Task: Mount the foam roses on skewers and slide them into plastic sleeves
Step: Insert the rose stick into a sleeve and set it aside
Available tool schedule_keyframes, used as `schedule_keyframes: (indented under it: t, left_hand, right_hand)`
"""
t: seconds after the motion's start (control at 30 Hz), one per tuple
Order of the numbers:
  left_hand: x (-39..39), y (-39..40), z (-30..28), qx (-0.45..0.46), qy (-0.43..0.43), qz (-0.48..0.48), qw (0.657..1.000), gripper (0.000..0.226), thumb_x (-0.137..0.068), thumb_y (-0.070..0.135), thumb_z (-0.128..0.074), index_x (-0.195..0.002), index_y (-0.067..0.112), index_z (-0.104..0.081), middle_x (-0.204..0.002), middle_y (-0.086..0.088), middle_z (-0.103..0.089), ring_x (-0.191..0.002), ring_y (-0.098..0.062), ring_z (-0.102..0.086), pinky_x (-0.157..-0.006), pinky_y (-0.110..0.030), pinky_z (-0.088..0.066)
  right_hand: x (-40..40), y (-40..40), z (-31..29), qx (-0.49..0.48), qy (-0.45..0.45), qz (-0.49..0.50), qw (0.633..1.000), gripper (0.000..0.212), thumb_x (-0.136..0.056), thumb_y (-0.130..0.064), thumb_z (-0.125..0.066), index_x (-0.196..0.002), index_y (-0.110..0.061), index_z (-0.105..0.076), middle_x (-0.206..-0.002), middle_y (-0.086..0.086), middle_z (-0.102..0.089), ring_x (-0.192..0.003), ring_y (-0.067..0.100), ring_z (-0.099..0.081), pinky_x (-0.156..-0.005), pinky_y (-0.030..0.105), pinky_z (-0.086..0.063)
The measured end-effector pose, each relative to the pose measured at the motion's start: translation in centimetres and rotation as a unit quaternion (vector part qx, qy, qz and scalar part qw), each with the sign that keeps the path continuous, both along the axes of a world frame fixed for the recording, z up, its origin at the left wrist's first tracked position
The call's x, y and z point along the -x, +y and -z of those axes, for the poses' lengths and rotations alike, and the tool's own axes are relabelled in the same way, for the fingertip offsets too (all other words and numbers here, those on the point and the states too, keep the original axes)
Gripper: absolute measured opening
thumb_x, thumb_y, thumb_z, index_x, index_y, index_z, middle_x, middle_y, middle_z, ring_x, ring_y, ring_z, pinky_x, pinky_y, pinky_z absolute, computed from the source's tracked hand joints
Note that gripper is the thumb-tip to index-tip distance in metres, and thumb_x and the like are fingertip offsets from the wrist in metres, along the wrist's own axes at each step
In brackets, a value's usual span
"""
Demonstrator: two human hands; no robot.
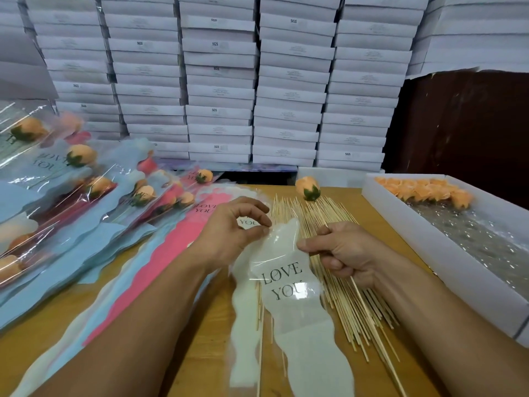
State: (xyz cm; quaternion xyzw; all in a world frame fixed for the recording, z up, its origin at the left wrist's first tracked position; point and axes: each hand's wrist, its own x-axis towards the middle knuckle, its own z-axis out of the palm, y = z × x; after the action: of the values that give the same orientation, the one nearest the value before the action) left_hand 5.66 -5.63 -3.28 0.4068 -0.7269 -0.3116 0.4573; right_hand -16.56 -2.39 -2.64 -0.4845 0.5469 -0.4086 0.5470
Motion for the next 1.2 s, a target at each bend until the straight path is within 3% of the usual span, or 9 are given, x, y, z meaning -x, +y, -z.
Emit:
schedule_keyframes:
  t: [0.1,0.27,0.4,0.5,0.6,0.67,0.83,0.97,1.2]
  left_hand:
    - [0.3,0.2,0.3,0.013,0.019,-0.020,1.000,0.021,-0.081,-0.003,-0.076,-0.077,0.018,-0.075,-0.101,-0.003,-0.072,-0.068,-0.005,-0.056,-0.068,-0.026,-0.045]
    - [-0.1,-0.1,0.0,0.067,0.023,-0.056,0.996,0.015,-0.078,0.001,-0.080,-0.075,0.016,-0.078,-0.112,0.016,-0.067,-0.105,-0.008,-0.056,-0.079,-0.028,-0.043]
    - [-0.4,0.1,0.2,0.058,-0.001,-0.019,0.998,0.018,-0.082,-0.002,-0.076,-0.079,0.016,-0.078,-0.089,0.007,-0.075,-0.068,0.006,-0.056,-0.061,-0.011,-0.039]
    - [-0.4,0.4,0.2,0.043,-0.034,0.012,0.998,0.013,-0.088,-0.006,-0.066,-0.087,0.005,-0.072,-0.090,-0.001,-0.077,-0.061,0.009,-0.059,-0.062,-0.007,-0.043]
    - [-0.5,0.6,0.0,-0.024,0.006,0.064,0.998,0.012,-0.090,-0.014,-0.052,-0.089,-0.005,-0.059,-0.083,-0.012,-0.076,-0.083,-0.018,-0.074,-0.086,-0.043,-0.057]
    - [-0.7,0.7,-0.2,-0.053,0.017,0.089,0.995,0.009,-0.089,-0.011,-0.047,-0.088,-0.006,-0.054,-0.076,-0.018,-0.073,-0.083,-0.027,-0.074,-0.088,-0.060,-0.047]
    - [-0.7,1.0,-0.3,-0.093,0.014,0.153,0.984,0.016,-0.086,-0.009,-0.048,-0.082,0.004,-0.057,-0.067,-0.025,-0.068,-0.067,-0.026,-0.061,-0.079,-0.030,-0.049]
    - [-0.5,1.2,-0.5,-0.154,0.045,0.228,0.960,0.007,-0.079,-0.004,-0.054,-0.081,0.003,-0.056,-0.069,-0.022,-0.068,-0.053,-0.024,-0.050,-0.051,-0.025,-0.046]
    - [-0.7,1.2,-0.3,-0.214,0.037,0.344,0.914,0.011,-0.082,-0.003,-0.057,-0.083,0.005,-0.062,-0.074,-0.019,-0.072,-0.047,-0.009,-0.048,-0.050,-0.020,-0.034]
  right_hand:
    - [-0.1,0.0,0.1,-0.010,-0.009,-0.008,1.000,0.035,-0.080,-0.003,-0.080,-0.078,-0.012,-0.047,-0.064,0.007,-0.068,-0.031,0.006,-0.036,-0.027,0.014,-0.021]
    - [-0.4,0.2,0.2,-0.017,-0.001,0.005,1.000,0.026,-0.080,-0.005,-0.081,-0.082,-0.006,-0.055,-0.069,0.009,-0.071,-0.031,0.005,-0.038,-0.027,0.015,-0.022]
    - [-0.4,0.3,0.3,-0.010,0.025,0.015,1.000,0.029,-0.081,-0.006,-0.081,-0.083,-0.007,-0.052,-0.070,0.009,-0.072,-0.032,0.005,-0.038,-0.028,0.015,-0.022]
    - [-0.5,0.3,0.4,-0.012,0.028,0.010,0.999,0.028,-0.081,-0.007,-0.081,-0.083,-0.007,-0.054,-0.078,0.013,-0.074,-0.033,0.006,-0.038,-0.028,0.016,-0.022]
    - [-0.5,0.3,0.4,-0.024,0.029,-0.003,0.999,0.024,-0.088,-0.023,-0.076,-0.089,-0.004,-0.062,-0.077,0.012,-0.073,-0.034,0.007,-0.040,-0.028,0.016,-0.024]
    - [-0.2,-0.1,0.3,-0.046,0.009,0.012,0.999,0.030,-0.099,-0.034,-0.059,-0.086,-0.008,-0.056,-0.081,0.018,-0.075,-0.036,0.012,-0.041,-0.031,0.019,-0.026]
    - [0.7,-3.2,-1.5,-0.037,-0.017,0.105,0.994,0.029,-0.094,-0.021,-0.033,-0.065,-0.022,-0.039,-0.063,0.016,-0.068,-0.038,0.016,-0.039,-0.038,0.019,-0.023]
    - [0.8,-6.6,-2.9,-0.021,-0.008,0.129,0.991,0.021,-0.097,-0.017,-0.032,-0.079,-0.020,-0.043,-0.061,0.012,-0.067,-0.040,0.015,-0.042,-0.033,0.019,-0.020]
    - [-0.1,-11.0,-4.9,-0.003,-0.018,0.155,0.988,0.020,-0.099,-0.013,-0.027,-0.087,-0.016,-0.042,-0.062,0.015,-0.069,-0.036,0.014,-0.041,-0.030,0.018,-0.020]
